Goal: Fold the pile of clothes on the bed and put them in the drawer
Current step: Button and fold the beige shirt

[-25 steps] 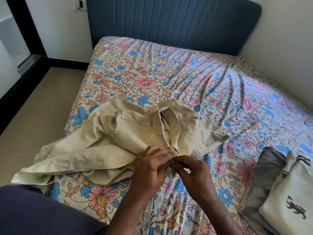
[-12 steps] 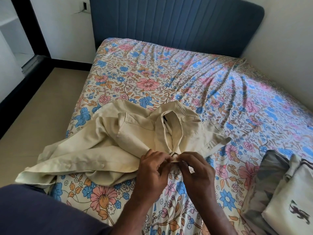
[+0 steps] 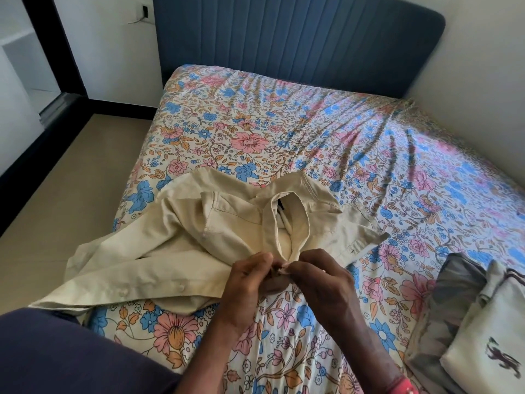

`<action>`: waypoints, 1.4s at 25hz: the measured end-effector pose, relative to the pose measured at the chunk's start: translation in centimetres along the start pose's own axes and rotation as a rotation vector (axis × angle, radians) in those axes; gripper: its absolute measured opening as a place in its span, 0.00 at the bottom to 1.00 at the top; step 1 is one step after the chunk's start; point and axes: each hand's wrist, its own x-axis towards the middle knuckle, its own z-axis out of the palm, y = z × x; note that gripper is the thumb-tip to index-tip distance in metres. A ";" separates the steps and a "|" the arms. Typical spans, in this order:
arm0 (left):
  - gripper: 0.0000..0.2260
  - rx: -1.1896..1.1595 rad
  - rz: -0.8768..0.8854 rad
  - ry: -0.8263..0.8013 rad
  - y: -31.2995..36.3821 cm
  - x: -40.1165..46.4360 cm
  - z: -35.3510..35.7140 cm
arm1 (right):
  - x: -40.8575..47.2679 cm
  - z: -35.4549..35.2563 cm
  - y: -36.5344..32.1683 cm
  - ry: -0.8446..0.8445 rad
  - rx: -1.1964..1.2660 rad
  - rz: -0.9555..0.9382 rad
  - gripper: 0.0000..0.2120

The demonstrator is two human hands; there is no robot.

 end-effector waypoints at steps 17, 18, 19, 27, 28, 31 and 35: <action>0.15 0.839 0.307 0.077 -1.1 0.1 -1.9 | 2.0 -1.5 0.0 0.093 0.191 0.547 0.11; 0.13 0.845 0.342 0.121 -1.0 0.2 -1.9 | 2.3 -1.8 0.2 0.064 0.243 0.574 0.11; 0.11 0.835 0.371 0.159 -0.8 0.3 -2.1 | 2.7 -2.2 0.7 0.015 0.313 0.597 0.11; 0.07 0.633 0.331 0.086 3.6 2.0 -4.4 | 5.2 -6.4 4.3 -0.574 0.407 0.556 0.09; 0.08 0.592 0.286 0.066 4.1 2.1 -4.6 | 5.3 -6.2 4.7 -0.585 0.310 0.519 0.06; 0.09 0.315 0.069 -0.047 6.0 2.0 -5.0 | 5.8 -5.5 5.8 -0.393 0.014 0.442 0.10; 0.15 -0.126 -0.376 -0.182 8.4 2.3 -6.8 | 7.9 -7.9 5.5 -0.414 0.508 0.490 0.14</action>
